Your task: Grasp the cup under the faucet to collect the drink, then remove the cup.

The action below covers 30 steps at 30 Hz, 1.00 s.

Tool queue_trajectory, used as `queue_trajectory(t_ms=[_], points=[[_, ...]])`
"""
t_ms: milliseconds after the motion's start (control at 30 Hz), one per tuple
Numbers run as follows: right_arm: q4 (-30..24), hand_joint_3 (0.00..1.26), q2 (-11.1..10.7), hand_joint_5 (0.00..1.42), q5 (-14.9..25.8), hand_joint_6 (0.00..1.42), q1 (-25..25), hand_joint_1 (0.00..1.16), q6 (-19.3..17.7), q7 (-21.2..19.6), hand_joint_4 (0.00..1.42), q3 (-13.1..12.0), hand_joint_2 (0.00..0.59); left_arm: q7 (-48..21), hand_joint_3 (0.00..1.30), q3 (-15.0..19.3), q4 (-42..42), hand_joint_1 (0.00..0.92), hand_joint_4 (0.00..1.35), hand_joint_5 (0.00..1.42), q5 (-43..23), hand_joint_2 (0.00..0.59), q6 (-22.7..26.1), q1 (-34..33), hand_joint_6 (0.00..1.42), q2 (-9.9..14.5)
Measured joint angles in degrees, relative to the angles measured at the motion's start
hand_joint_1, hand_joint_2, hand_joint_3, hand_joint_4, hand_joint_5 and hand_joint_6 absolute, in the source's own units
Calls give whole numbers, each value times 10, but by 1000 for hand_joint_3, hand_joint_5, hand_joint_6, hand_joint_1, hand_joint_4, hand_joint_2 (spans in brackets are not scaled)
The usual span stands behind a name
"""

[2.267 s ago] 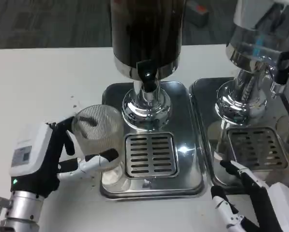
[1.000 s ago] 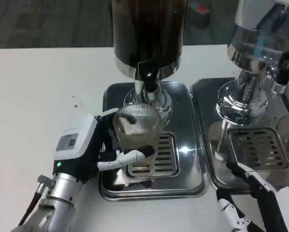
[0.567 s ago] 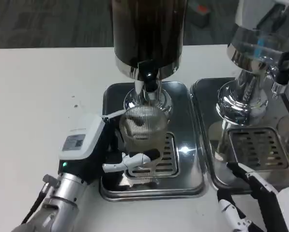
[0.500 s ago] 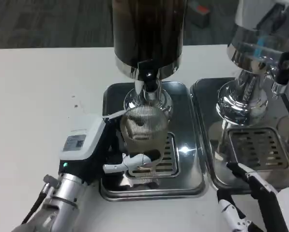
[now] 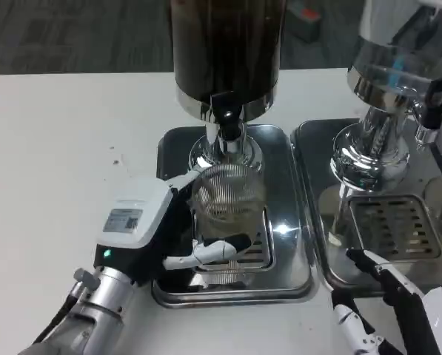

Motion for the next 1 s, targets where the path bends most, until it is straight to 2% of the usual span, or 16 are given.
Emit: queue_trajectory(t_ms=[267, 467, 533, 567, 633, 800, 1000], points=[[0, 228, 0, 208, 2, 300, 0, 257, 0, 2, 219, 0, 397, -1, 314, -2, -23, 108, 481, 699, 0, 64, 16, 12, 1143, 3], [1, 228, 0, 209, 5, 300, -4, 257, 0, 4, 220, 0, 397, -1, 257, -2, -39, 76, 366, 589, 0, 35, 25, 24, 1051, 6], [2, 228, 0, 209, 5, 300, -7, 257, 0, 4, 220, 0, 397, -1, 208, -2, -43, 56, 314, 545, 0, 20, 26, 27, 979, 9], [9, 228, 1, 209, 6, 300, -11, 257, 0, 4, 218, 0, 397, -1, 149, 3, -49, 32, 213, 436, 0, 13, 27, 29, 829, 15], [10, 228, 1, 209, 7, 300, -13, 257, 0, 4, 215, 0, 397, -1, 121, 4, -51, 7, 149, 347, 0, 7, 27, 30, 723, 16], [22, 228, 4, 210, 18, 300, -23, 256, 0, 4, 212, 1, 397, -2, 109, 19, -74, 0, 135, 324, -6, 3, 24, 36, 697, 35], [34, 232, 5, 217, 24, 300, -33, 256, 0, 4, 211, 3, 397, -15, 108, 36, -107, 0, 135, 326, -24, 3, 15, 57, 688, 45]])
